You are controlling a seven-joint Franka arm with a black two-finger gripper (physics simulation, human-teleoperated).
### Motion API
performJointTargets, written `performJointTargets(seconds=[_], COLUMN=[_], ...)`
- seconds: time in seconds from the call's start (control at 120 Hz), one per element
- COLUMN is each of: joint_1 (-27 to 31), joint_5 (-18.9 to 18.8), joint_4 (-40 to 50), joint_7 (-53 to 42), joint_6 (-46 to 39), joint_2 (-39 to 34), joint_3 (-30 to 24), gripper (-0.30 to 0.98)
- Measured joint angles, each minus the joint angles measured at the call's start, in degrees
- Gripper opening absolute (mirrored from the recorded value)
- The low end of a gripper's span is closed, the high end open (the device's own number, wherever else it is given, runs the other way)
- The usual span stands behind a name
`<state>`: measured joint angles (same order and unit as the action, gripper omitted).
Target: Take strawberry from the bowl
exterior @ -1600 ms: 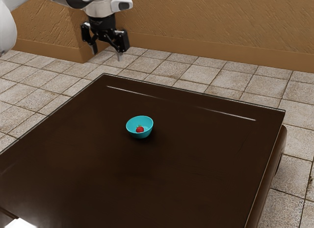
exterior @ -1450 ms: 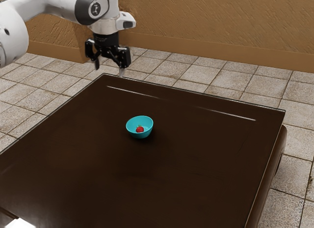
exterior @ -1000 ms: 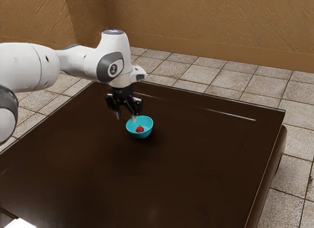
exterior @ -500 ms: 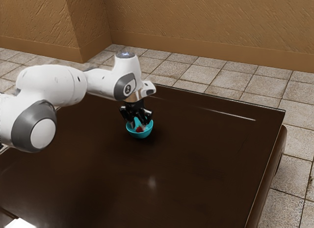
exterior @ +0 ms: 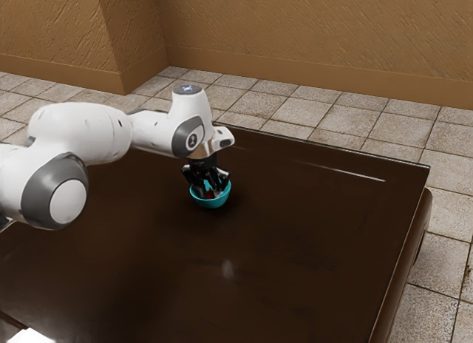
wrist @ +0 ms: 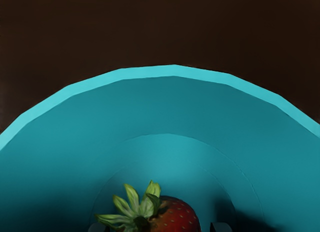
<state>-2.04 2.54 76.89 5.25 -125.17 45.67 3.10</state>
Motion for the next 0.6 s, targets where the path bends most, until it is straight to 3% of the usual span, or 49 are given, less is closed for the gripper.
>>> performJointTargets(seconds=[0.333, 0.6], joint_1=[0.36, -1.31], joint_5=[-0.49, -1.36], joint_4=[-0.14, 0.2], joint_7=[0.28, 1.3], joint_6=[-0.4, -0.42], joint_2=[-1.23, -7.15], joint_3=[-0.52, -3.23], gripper=[0.08, 0.01])
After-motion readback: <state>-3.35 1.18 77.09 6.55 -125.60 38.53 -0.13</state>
